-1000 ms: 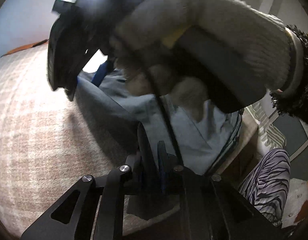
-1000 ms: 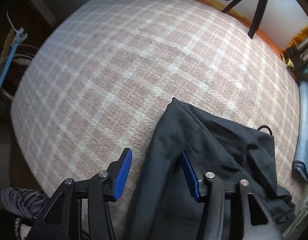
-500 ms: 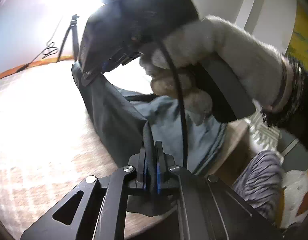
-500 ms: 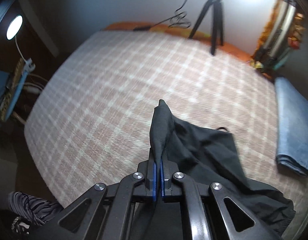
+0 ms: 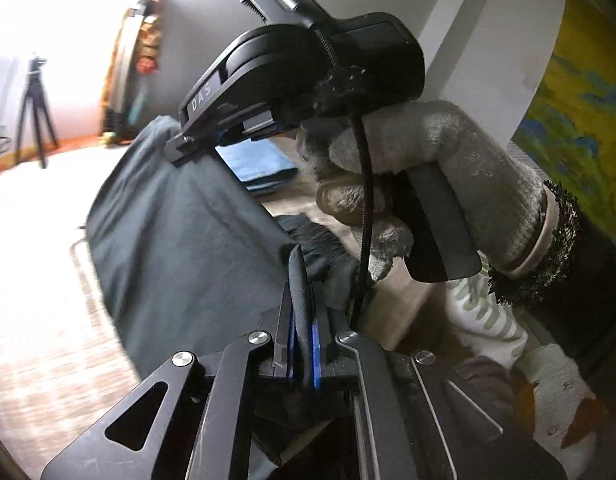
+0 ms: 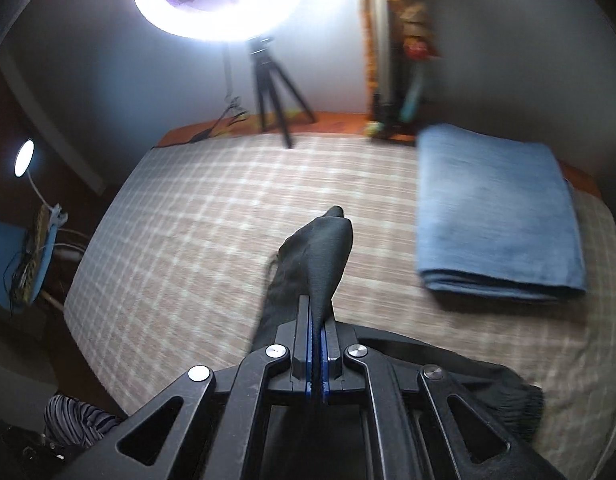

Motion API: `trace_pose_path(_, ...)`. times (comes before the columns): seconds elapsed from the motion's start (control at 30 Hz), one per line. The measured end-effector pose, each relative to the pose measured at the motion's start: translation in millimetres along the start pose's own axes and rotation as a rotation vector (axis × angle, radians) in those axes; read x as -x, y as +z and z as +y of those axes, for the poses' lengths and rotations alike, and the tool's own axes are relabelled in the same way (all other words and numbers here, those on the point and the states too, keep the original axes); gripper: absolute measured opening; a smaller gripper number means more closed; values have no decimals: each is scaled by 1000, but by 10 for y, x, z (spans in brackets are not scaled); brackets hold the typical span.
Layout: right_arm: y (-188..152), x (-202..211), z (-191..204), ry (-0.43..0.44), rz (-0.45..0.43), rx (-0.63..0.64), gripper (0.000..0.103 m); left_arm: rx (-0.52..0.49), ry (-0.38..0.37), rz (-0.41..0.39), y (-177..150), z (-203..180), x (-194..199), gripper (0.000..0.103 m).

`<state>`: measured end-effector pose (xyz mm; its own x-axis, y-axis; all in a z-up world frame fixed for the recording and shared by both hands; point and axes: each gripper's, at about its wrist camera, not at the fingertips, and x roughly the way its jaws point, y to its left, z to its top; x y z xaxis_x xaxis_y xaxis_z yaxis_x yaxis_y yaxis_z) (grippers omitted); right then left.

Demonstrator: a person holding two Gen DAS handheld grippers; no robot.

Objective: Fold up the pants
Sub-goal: 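Lift the pants with both tools and fold them over onto themselves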

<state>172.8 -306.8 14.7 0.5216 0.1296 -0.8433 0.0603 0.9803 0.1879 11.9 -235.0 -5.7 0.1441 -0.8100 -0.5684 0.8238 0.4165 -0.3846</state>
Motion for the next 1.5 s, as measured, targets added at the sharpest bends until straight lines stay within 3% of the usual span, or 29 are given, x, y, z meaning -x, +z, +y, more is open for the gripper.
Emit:
trace_pose_path(0.33,-338,63,-1033,-19,-13,-124,0,-47,-97,88,38,-479,-853,4)
trace_pose_path(0.5,-517,5,-1449,-24,-4,-169,0,-53,-121,115,-6,-612,-1101,4)
trace_pose_path(1.0,-668,-273,-1841,-14,21,-185,0,-73,-147,179,-64,-756,-1302,0)
trace_pose_path(1.17,-703,-315,-1869,-43,27,-178,0,-70,-155,252,-116,-797,-1332,14)
trace_pose_path(1.23,-726,-326,-1885,-59,28,-171,0,-78,-148,262,-157,-766,-1264,16)
trace_pose_path(1.3,-756,-328,-1918,-74,25,-175,1,-83,-143,263,-167,-720,-1135,25)
trace_pose_path(1.4,-802,-294,-1977,-175,19,-177,7,-70,-134,256,-141,-571,-879,31)
trace_pose_path(1.5,-880,-148,-2057,-186,-3,-222,19,-102,-100,222,-142,-448,-506,40)
